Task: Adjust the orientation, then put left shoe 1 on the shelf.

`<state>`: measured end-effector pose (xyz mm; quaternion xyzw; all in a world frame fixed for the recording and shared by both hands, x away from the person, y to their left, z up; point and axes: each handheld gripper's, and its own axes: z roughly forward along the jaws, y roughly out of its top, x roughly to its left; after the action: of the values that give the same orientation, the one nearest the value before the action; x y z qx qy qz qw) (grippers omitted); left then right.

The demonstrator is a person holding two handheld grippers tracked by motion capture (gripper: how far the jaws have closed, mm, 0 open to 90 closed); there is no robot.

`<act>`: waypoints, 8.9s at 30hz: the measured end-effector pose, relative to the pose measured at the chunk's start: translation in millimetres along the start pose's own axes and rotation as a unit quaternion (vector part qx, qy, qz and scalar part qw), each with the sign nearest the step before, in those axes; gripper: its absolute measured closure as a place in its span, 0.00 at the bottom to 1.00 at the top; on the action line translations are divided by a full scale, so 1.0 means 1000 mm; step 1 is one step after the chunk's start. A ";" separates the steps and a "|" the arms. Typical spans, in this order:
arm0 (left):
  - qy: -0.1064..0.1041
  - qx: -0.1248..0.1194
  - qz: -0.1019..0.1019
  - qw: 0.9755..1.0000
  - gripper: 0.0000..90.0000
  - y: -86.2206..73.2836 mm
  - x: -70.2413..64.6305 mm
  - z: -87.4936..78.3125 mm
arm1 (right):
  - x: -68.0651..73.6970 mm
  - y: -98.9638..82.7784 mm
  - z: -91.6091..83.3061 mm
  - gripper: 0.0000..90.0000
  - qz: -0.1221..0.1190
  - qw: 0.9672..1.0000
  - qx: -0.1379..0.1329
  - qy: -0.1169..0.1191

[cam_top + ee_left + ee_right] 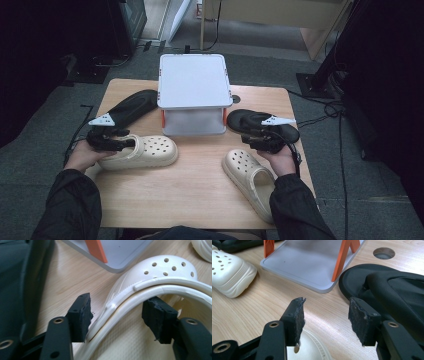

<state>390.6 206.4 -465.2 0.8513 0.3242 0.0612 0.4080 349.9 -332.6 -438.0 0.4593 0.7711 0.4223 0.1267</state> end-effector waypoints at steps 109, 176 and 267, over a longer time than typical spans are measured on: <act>-0.072 0.039 -0.055 0.995 0.78 -0.009 -0.044 0.022 | 0.162 -0.004 0.119 0.77 -0.030 0.997 0.032 0.057; -0.074 -0.069 -0.028 0.994 0.62 0.109 -0.044 -0.015 | 0.189 -0.001 0.092 0.48 -0.081 0.989 0.047 0.111; -0.071 -0.077 -0.009 0.994 0.64 0.146 -0.032 0.019 | 0.151 0.031 0.075 0.66 -0.021 0.999 -0.020 0.020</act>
<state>446.6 107.7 -365.4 0.8166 0.2964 0.0222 0.4948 329.8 -162.9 -430.6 0.4317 0.7743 0.4440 0.1298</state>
